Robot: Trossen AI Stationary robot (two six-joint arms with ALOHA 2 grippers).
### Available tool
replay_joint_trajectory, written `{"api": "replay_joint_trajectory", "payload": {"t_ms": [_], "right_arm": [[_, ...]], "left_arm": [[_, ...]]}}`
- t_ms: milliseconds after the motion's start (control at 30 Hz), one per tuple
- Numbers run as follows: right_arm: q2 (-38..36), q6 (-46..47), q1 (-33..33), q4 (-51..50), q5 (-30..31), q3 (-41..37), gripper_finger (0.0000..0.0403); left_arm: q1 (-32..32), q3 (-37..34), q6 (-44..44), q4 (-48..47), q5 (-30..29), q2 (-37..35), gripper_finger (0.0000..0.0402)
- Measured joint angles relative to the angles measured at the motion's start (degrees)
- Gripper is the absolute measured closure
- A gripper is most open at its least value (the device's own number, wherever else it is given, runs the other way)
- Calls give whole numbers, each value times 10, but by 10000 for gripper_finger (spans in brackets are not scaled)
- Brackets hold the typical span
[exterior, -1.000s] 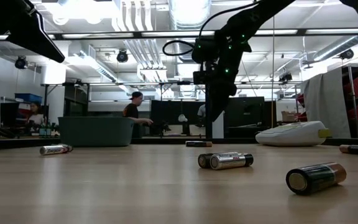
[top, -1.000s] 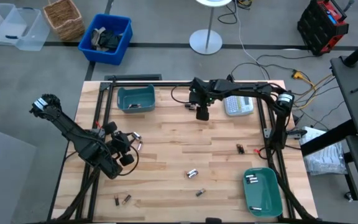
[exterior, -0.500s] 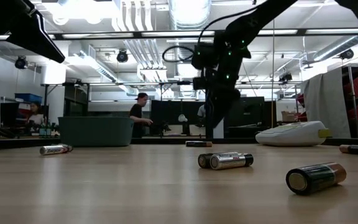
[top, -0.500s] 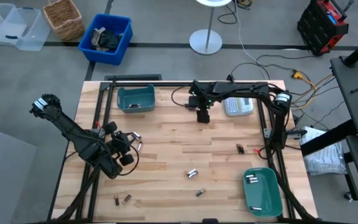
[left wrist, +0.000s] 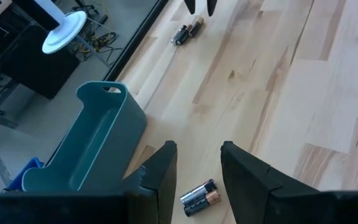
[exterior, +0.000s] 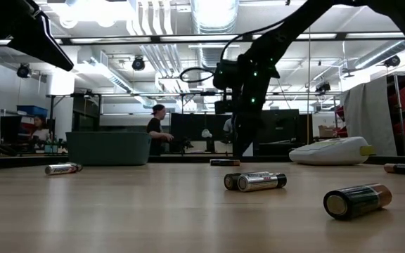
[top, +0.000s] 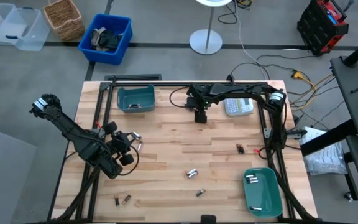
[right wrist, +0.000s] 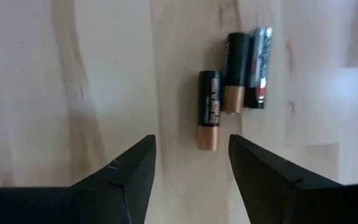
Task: Sort batteries
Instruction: Put the black battery into the blue bin
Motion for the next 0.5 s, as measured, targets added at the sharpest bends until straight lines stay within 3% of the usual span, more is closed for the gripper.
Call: {"api": "replay_joint_trajectory", "payload": {"t_ms": [500], "right_arm": [[23, 29, -2, 25, 16, 0, 211]], "left_arm": [[0, 0, 0, 0, 0, 0, 295]]}}
